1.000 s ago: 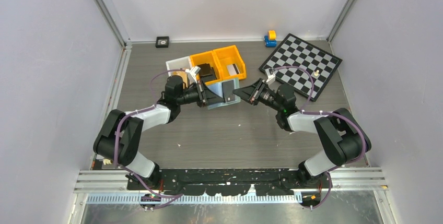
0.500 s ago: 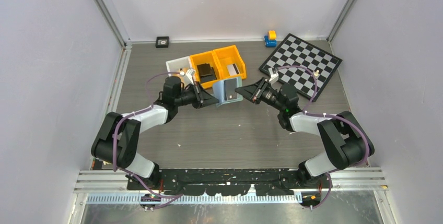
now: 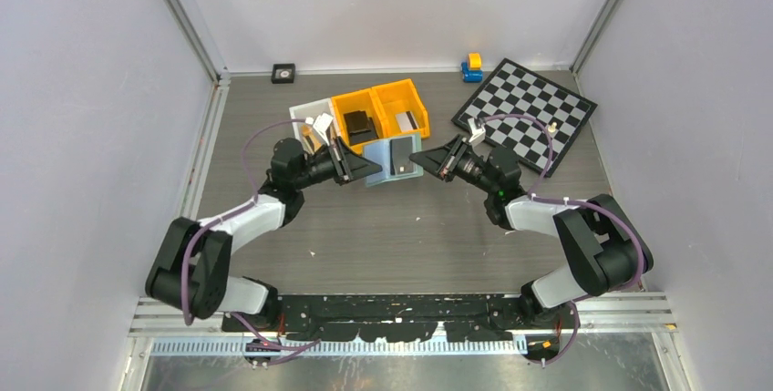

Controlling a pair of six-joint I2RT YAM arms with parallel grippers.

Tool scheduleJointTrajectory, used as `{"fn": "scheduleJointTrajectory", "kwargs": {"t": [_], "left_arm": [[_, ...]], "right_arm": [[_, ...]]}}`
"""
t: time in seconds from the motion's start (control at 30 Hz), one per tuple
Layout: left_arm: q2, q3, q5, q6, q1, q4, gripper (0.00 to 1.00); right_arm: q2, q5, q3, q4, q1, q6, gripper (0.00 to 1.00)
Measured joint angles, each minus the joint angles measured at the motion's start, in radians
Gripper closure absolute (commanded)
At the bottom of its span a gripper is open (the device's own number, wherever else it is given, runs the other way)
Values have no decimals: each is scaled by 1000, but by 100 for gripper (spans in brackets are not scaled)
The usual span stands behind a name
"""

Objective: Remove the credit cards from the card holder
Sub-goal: Remove the credit card from the card holder.

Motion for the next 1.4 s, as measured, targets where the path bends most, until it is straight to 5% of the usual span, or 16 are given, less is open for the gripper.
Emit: {"fn": "scheduleJointTrajectory", "kwargs": {"t": [0.17, 0.43, 0.77, 1.07, 1.33, 1.4], "left_arm": [[-121, -8, -47, 76, -15, -53, 60], [-91, -7, -58, 123, -59, -101, 52], [33, 15, 13, 50, -58, -32, 55], [104, 51, 58, 10, -57, -14, 70], [125, 51, 84, -33, -51, 42, 100], [131, 51, 95, -42, -50, 64, 100]], "right_arm": [[0, -5, 0, 3, 5, 3, 99], [0, -19, 0, 31, 19, 11, 100], [34, -18, 1, 32, 20, 12, 99], [66, -27, 4, 81, 29, 32, 99], [92, -35, 11, 178, 28, 86, 100], [92, -34, 14, 192, 27, 90, 100]]}}
